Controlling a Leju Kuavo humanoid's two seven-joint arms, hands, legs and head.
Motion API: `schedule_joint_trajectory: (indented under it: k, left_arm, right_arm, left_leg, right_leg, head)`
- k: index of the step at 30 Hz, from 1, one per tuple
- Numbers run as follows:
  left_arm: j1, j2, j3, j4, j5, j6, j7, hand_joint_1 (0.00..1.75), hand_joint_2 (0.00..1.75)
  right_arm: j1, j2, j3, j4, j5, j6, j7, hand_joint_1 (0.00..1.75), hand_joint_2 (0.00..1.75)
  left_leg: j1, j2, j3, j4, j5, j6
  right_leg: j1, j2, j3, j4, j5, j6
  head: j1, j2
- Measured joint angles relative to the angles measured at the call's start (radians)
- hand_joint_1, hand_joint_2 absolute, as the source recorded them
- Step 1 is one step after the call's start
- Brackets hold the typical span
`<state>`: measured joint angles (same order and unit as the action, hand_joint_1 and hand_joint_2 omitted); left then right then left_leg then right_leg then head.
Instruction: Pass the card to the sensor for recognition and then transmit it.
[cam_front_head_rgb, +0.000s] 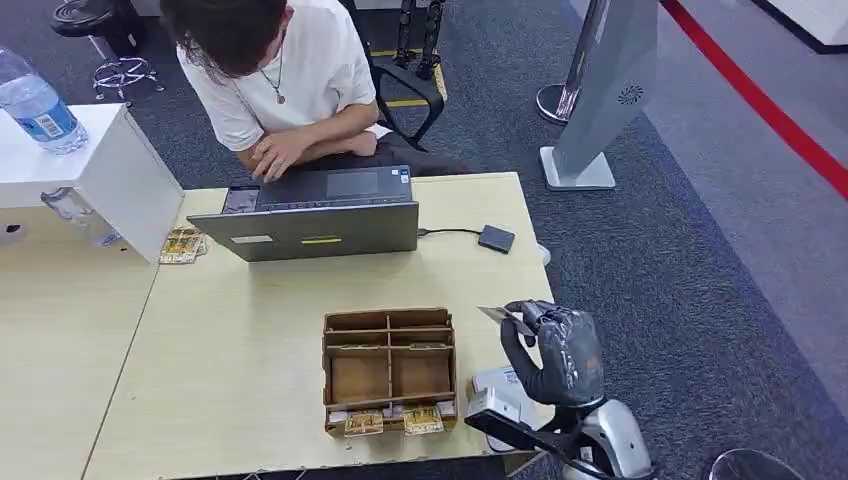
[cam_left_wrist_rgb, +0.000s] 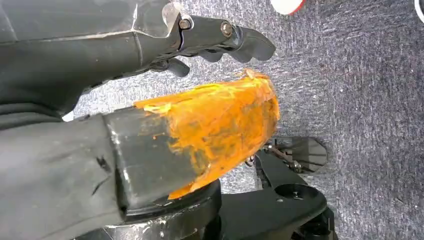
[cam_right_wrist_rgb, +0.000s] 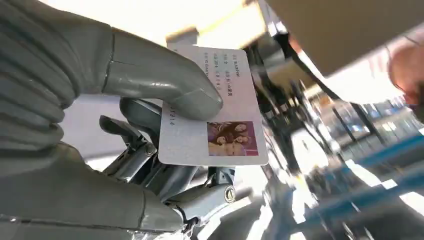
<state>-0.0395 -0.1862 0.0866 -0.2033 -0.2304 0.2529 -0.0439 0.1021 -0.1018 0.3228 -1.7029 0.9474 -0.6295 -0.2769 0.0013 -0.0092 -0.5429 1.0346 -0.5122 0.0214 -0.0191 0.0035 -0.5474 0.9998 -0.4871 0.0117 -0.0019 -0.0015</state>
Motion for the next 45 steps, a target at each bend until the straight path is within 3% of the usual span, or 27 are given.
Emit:
schedule_joint_trajectory:
  k: [11,19,28,45]
  left_arm:
    - [0.001,0.003,0.032,0.000,0.000,0.015,-0.010,0.00,0.00]
    - [0.001,0.013,0.047,0.000,-0.005,0.023,-0.012,0.00,0.00]
    - [0.001,0.018,0.061,0.000,-0.006,0.024,-0.018,0.00,0.00]
    - [0.001,0.019,0.069,0.000,-0.018,0.023,-0.018,0.00,0.00]
  right_arm:
    - [0.084,-0.017,-0.089,0.016,-0.318,0.186,-0.099,1.75,1.75]
    - [0.112,-0.016,-0.150,0.060,-0.437,0.307,-0.132,1.75,1.75]
    - [0.119,-0.016,-0.168,0.127,-0.487,0.383,-0.129,1.75,1.75]
    - [0.088,-0.010,-0.174,0.293,-0.531,0.456,-0.105,1.75,1.75]
  left_leg:
    - [0.000,0.000,0.000,0.000,0.000,0.000]
    - [0.000,0.000,0.000,0.000,0.000,0.000]
    - [0.000,0.000,0.000,0.000,0.000,0.000]
    - [0.000,0.000,0.000,0.000,0.000,0.000]
  right_leg:
    - [0.000,0.000,0.000,0.000,0.000,0.000]
    - [0.000,0.000,0.000,0.000,0.000,0.000]
    - [0.000,0.000,0.000,0.000,0.000,0.000]
    - [0.000,0.000,0.000,0.000,0.000,0.000]
  head:
    - [0.000,0.000]
    - [0.000,0.000]
    - [0.000,0.000]
    - [0.000,0.000]
